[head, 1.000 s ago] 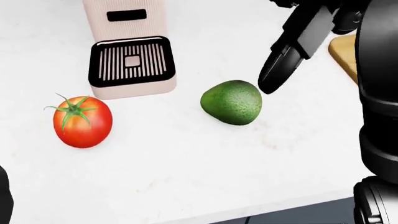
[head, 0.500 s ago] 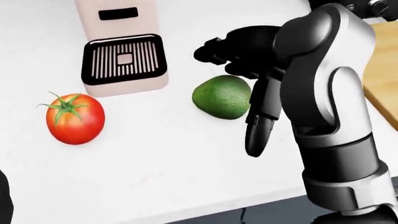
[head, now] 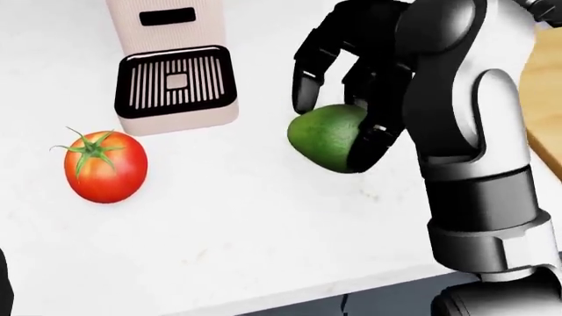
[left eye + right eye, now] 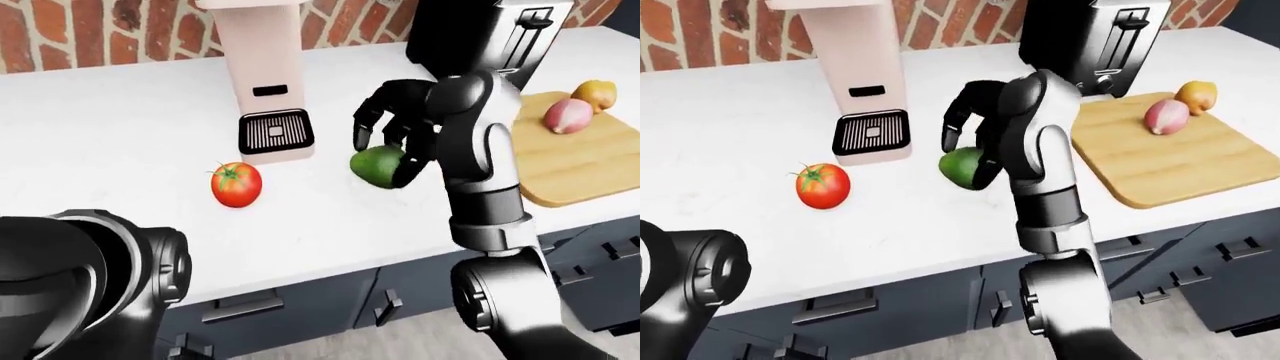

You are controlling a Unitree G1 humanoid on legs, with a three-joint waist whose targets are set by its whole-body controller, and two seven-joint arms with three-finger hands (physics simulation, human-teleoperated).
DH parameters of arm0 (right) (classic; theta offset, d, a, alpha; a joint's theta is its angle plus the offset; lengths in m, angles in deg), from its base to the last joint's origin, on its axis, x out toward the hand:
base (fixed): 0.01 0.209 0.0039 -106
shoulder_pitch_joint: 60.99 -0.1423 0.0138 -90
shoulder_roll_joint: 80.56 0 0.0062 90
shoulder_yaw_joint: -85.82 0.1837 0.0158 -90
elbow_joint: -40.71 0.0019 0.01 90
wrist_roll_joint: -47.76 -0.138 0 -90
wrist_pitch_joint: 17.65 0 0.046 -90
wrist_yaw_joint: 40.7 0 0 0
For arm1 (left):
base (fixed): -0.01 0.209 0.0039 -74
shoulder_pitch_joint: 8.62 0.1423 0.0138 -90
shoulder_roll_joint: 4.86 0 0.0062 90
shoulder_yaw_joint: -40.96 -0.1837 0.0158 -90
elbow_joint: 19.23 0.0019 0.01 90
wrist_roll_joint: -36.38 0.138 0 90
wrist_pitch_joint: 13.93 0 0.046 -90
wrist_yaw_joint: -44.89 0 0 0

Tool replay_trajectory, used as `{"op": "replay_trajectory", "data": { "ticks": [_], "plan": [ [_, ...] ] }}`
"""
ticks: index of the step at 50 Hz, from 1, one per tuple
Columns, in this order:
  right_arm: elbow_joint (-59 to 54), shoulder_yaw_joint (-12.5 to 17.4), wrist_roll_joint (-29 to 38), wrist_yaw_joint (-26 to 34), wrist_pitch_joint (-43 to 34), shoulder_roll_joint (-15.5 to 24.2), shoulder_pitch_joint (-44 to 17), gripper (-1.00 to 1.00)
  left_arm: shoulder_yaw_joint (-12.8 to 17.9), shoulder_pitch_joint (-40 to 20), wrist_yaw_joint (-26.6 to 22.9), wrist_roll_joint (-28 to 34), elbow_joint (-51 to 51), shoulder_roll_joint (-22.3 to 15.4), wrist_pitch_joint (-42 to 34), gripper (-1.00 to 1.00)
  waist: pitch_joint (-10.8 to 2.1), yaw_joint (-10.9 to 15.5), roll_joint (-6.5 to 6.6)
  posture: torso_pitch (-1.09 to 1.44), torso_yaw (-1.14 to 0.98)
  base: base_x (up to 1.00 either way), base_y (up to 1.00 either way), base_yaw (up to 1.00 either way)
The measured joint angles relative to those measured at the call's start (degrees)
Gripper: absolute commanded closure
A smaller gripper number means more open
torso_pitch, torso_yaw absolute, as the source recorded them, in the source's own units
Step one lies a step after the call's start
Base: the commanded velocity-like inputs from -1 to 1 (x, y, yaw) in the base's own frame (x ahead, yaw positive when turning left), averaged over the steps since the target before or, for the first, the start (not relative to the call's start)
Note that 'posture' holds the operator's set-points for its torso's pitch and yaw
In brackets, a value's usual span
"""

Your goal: Place the avocado, onion, tomato and bell pepper on the cutting board.

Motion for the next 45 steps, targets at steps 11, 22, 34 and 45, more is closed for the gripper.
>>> {"op": "replay_trajectory", "data": {
  "ticks": [11, 22, 34, 45],
  "plan": [
    [3.8, 0.6, -6.5, -6.7, -6.4, 5.3, -9.6, 1.00, 2.2, 0.6, -1.5, -6.5, 2.3, 2.5, -6.7, -1.00, -0.76, 0.2, -0.61, 0.00, 0.00, 0.00, 0.00, 0.00],
    [0.7, -0.4, -8.4, -7.0, -7.1, 6.5, -8.3, 1.00, 2.4, 6.4, 7.1, -20.1, 9.2, -0.9, -11.6, -1.00, -0.01, 0.3, -0.20, 0.00, 0.00, 0.00, 0.00, 0.00],
    [1.7, -0.4, -9.0, -7.4, -7.6, 6.7, -7.6, 1.00, 1.4, 14.7, 12.2, -23.9, 10.9, 0.5, -9.7, -1.00, -0.85, 0.2, 0.12, 0.00, 0.00, 0.00, 0.00, 0.00],
    [2.7, -0.2, -8.7, -6.9, -7.9, 7.1, -6.7, 1.00, 2.1, 24.6, 15.1, -25.1, 8.9, 3.8, -8.8, -1.00, -1.29, 0.2, 0.25, 0.00, 0.00, 0.00, 0.00, 0.00]
  ]
}}
